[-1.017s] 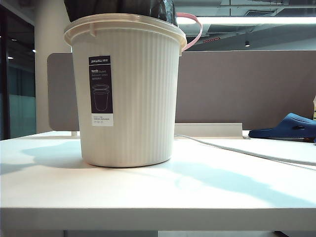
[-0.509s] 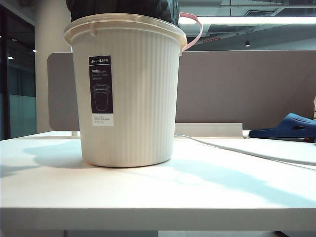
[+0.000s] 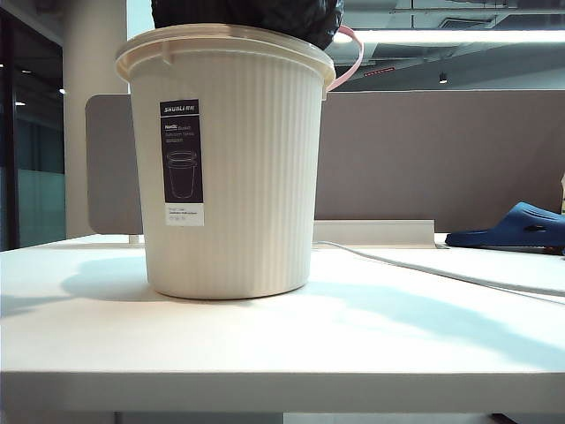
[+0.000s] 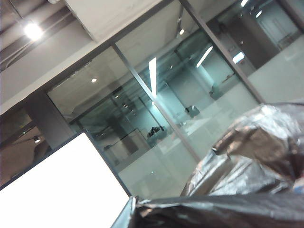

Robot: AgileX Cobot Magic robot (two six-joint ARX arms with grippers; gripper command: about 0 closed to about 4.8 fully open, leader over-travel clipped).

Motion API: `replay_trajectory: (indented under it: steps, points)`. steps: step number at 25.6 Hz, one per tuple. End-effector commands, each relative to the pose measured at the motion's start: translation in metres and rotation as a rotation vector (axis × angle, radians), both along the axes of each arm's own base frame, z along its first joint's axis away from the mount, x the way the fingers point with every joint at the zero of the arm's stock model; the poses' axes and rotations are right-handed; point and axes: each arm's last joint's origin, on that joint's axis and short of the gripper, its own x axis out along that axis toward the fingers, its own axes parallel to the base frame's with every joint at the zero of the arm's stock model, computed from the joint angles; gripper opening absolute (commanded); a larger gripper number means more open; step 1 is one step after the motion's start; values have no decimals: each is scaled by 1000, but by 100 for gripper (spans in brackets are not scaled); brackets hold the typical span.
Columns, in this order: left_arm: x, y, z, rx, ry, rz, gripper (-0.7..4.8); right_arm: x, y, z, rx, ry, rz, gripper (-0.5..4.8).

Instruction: Open the ring lid of the trash can, pull out the black garbage bag inside, and place it on the table.

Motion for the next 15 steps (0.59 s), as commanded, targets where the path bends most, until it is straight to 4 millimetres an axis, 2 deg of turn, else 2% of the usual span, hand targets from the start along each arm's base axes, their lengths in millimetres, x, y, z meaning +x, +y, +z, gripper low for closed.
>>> replay_trajectory:
  steps: [1, 8, 15]
  points:
    - [-2, 0, 2, 8, -20, -5, 279, -4, -8, 7, 7, -43, -16, -6]
    - [0, -1, -1, 44, -25, 1, 279, -2, -19, 11, -4, -55, -30, -6]
    - [1, -1, -2, 53, -35, 13, 279, -12, -37, 30, 7, -122, -66, -6]
